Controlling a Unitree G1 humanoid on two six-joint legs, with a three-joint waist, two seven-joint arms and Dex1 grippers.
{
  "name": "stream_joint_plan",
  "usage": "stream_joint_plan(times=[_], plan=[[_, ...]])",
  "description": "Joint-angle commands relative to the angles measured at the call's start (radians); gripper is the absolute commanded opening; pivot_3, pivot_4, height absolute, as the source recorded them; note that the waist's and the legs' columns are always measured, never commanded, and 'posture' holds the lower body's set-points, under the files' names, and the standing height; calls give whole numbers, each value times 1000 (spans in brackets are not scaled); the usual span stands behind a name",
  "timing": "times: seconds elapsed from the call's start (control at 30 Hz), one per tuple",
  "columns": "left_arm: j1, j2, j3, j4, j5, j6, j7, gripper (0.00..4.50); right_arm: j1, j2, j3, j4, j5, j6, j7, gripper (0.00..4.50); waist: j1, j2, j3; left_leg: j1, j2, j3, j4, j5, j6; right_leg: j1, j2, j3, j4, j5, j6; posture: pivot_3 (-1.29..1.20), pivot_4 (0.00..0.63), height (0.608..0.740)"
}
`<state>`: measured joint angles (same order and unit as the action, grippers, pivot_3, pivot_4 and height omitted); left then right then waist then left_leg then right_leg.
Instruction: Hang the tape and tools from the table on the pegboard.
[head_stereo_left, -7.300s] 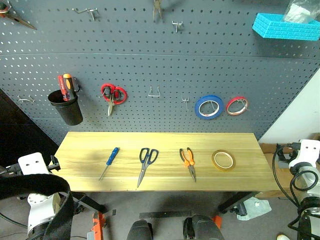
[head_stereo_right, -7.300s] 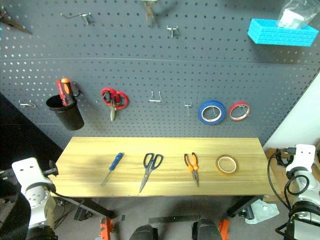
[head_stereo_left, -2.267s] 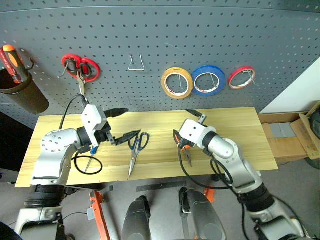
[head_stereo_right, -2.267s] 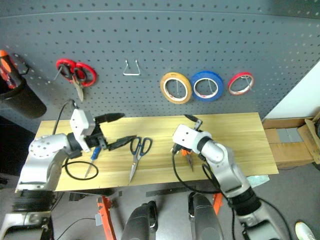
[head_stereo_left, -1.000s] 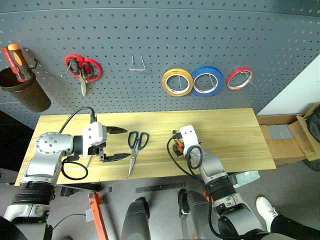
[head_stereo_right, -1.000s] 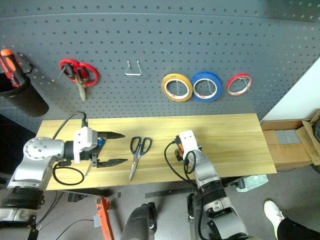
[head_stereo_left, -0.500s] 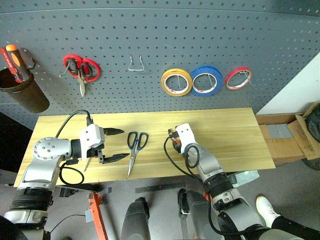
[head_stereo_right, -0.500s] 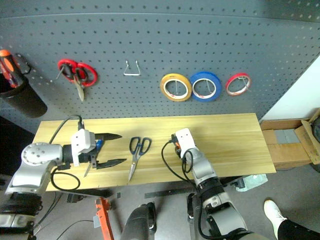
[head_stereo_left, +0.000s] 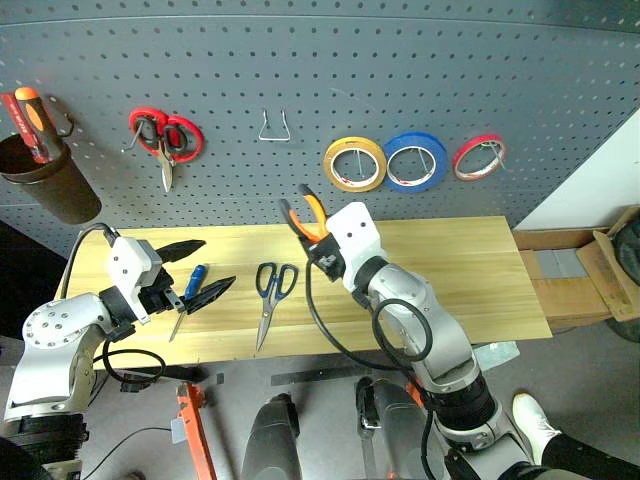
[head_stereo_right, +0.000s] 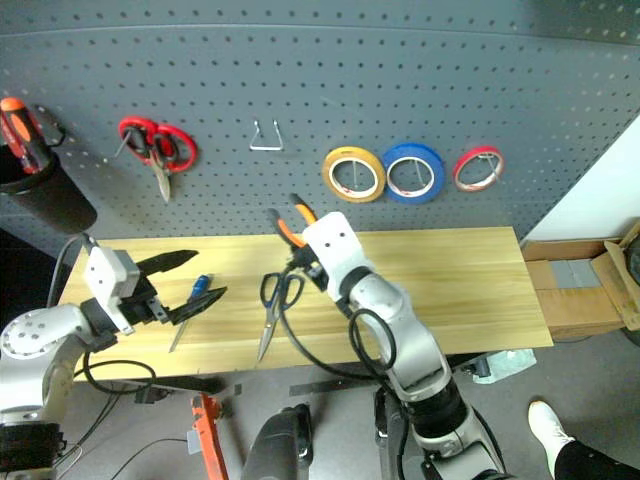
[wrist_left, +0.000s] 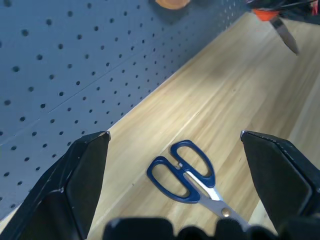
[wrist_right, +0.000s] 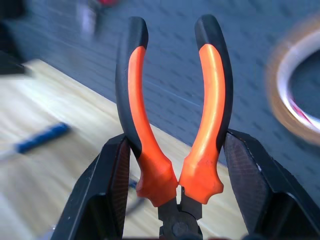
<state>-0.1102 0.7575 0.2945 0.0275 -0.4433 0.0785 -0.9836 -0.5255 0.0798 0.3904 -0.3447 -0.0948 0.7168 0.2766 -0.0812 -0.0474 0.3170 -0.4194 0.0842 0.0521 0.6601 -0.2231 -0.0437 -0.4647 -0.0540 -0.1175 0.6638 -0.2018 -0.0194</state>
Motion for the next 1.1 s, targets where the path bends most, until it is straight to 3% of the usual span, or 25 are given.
stream_joint_plan(times=[0.03, 0.3, 0.6, 1.1], plan=[[-13, -9, 42, -84, -59, 47, 35, 4500, -118, 35, -34, -49, 24, -39, 0, 2425, 1, 0, 0, 0, 0, 0, 0, 0, 0, 0, 0, 0, 0, 0, 0, -151, 273, 740], [-85, -21, 47, -146, -118, 137, 81, 4500, -394, 37, -154, 155, 73, -167, 5, 2424, 3, 0, 0, 0, -1, 1, -1, 0, 0, 0, 0, 0, -1, 0, 0, -143, 275, 740], [-125, -73, 47, -171, -149, 188, 163, 4500, -739, 68, -259, 602, 115, -497, 8, 2422, 1, 0, 0, -2, 0, 2, -2, 0, 0, -4, 0, 0, 0, 0, 0, -115, 274, 740], [-188, -121, 23, -183, -136, 186, 212, 4500, -948, 82, -339, 1154, 142, -931, 17, 2422, 49, 0, 0, -7, -1, 2, -4, 0, 0, -8, 0, -1, -1, 0, -1, -41, 265, 740]])
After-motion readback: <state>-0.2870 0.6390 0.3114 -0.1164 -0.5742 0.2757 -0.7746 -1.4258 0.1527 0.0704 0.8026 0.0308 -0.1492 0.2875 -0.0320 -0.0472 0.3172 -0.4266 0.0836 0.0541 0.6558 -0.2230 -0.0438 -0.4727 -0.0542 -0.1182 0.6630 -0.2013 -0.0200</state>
